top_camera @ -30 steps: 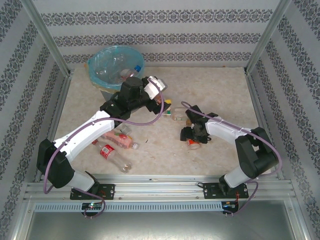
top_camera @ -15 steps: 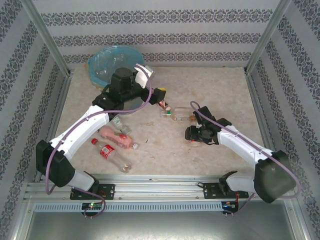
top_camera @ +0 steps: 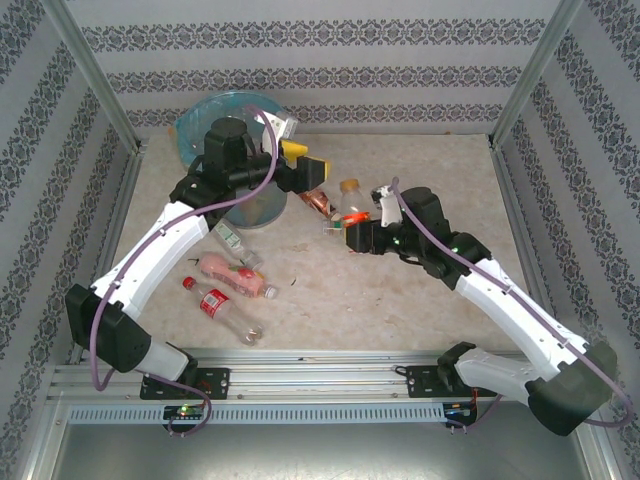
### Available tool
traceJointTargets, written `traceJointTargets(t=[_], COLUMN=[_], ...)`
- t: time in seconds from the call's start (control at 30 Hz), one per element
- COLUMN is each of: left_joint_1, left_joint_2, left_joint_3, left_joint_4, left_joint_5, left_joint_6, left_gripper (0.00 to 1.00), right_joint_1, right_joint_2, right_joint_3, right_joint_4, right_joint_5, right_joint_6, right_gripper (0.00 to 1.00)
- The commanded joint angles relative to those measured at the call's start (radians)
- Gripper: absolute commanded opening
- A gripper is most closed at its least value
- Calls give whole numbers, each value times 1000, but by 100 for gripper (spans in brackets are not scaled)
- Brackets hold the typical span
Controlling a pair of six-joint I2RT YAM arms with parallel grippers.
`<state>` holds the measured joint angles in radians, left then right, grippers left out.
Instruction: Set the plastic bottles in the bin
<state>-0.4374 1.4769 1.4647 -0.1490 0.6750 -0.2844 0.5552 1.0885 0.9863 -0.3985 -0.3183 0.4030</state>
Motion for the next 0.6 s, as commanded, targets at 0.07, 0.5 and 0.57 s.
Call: traceJointTargets(t=[0.07,0.5,0.57], left_joint_1=[11,10,11], left_joint_2=[34,29,26], left_joint_3=[20,-119,-122], left_joint_4=[65,448,457], left_joint_5=[205,342,352], left_joint_6=[-157,-308,-314], left_gripper=[87,67,59], right_joint_1=[61,140,145], right_joint_2=[-21,-20,-16], right_joint_3=[34,19,19], right_joint_4=[177,326,334], right_joint_5=[-67,-53,-52], right_joint_6=[-83,-122,-128], right_gripper=[47,46,46])
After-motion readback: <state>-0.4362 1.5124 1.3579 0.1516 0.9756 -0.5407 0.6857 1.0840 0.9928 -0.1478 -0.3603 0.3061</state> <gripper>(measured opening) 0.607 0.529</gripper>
